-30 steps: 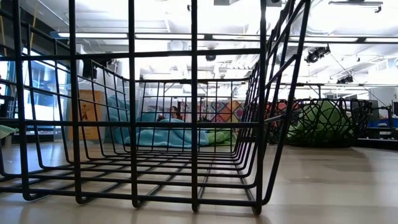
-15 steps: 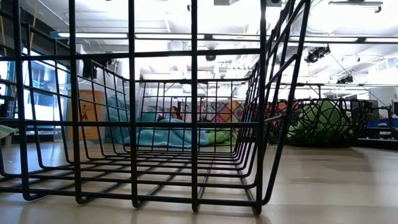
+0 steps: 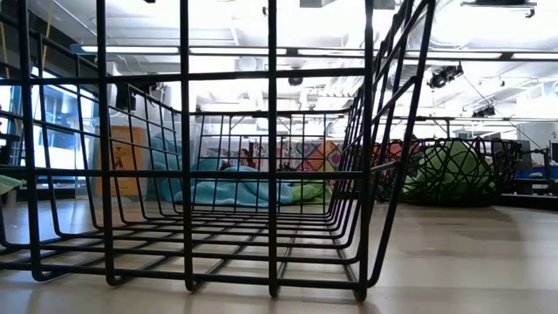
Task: Sort microfiber towel by color & place in baskets
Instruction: Put the pink microfiber towel into the black wire basket, then put the blue microfiber towel into the transparent bin
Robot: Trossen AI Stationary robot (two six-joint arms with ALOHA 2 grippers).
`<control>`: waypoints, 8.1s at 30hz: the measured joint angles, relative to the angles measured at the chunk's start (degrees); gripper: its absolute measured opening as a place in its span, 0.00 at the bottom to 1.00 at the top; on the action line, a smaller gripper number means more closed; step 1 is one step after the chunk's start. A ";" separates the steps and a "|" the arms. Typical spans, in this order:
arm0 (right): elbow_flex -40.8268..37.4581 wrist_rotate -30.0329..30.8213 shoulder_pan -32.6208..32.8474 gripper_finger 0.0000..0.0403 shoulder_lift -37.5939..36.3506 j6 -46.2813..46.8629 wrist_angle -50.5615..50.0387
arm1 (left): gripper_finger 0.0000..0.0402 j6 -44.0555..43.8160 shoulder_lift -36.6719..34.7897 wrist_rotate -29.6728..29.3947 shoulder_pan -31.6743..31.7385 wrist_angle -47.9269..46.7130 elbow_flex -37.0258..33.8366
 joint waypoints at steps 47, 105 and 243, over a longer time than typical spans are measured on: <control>12.75 8.92 15.47 0.02 19.96 12.00 -21.24 | 0.61 3.69 -2.08 0.21 -0.02 0.78 0.00; 24.55 9.30 -8.13 0.00 45.62 -25.36 24.09 | 0.61 10.05 -3.89 12.74 -0.04 8.19 0.00; -5.18 29.99 -16.75 0.58 -0.77 -16.02 24.08 | 0.04 23.12 80.66 0.72 26.73 -71.12 54.95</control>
